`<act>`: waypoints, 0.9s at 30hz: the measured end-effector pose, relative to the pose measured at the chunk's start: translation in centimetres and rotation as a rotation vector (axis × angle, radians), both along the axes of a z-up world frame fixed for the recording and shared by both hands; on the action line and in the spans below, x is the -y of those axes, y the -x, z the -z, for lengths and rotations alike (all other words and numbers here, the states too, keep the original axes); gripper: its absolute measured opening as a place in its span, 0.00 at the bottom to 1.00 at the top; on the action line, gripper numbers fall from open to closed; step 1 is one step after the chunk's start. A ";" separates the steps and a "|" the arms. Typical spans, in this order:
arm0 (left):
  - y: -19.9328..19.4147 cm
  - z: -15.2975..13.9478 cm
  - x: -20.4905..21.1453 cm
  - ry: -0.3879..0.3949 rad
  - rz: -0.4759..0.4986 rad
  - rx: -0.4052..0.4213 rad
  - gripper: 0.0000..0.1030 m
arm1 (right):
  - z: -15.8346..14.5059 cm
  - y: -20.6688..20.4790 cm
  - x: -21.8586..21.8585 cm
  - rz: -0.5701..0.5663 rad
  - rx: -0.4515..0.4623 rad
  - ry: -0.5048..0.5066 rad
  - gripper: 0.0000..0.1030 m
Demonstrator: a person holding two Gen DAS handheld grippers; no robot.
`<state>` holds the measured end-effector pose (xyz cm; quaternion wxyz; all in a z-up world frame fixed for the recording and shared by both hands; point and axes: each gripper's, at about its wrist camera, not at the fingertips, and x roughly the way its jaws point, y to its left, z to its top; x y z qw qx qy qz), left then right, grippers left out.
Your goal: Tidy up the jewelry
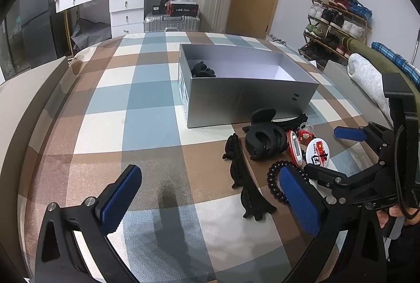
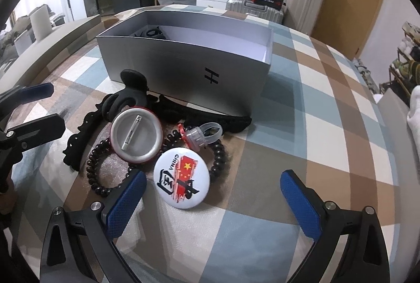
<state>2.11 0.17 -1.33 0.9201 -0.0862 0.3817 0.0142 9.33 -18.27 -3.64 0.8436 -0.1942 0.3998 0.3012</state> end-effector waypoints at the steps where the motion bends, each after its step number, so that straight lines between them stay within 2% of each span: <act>1: 0.0 0.0 0.0 -0.001 -0.001 0.000 0.99 | 0.0 -0.1 0.1 0.002 0.000 -0.001 0.99; 7: 0.1 -0.1 0.0 0.000 -0.001 0.001 0.99 | 0.0 -0.4 0.3 0.023 0.000 -0.010 0.98; 9: 0.0 -0.1 0.0 0.008 -0.004 -0.004 0.99 | -0.1 -0.1 0.2 0.010 0.005 -0.009 0.93; 12: 0.0 0.0 0.1 0.008 -0.004 -0.007 0.99 | -0.3 0.4 0.0 -0.021 0.004 -0.010 0.81; 14: 0.1 -0.1 0.2 0.006 -0.002 -0.006 0.99 | -0.4 0.5 -0.2 -0.035 -0.004 -0.021 0.68; 22: 0.0 0.0 0.1 0.008 -0.006 -0.007 0.99 | -0.6 1.2 -0.4 -0.077 0.001 -0.044 0.35; 27: 0.0 0.0 0.0 0.012 -0.005 -0.009 0.99 | -1.1 0.7 0.3 -0.082 -0.037 -0.094 0.26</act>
